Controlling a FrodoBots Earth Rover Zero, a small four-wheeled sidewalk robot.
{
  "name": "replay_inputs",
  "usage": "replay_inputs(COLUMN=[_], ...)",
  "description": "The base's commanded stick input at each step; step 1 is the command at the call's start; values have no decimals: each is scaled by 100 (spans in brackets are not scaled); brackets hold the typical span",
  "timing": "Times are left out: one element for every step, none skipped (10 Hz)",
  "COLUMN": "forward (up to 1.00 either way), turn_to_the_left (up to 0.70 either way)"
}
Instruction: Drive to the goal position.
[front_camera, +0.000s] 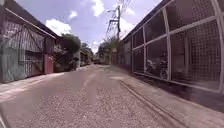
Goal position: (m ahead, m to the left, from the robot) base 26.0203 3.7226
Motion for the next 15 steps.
replay_inputs(forward=[70, 70, 70, 70, 70, 70, 70, 70, 70, 70, 70, 70, 70, 70, 70], turn_to_the_left=[0, 0, 0, 0, 0, 0, 0, 0, 0, 0, 0, 0, 0, 0, 0])
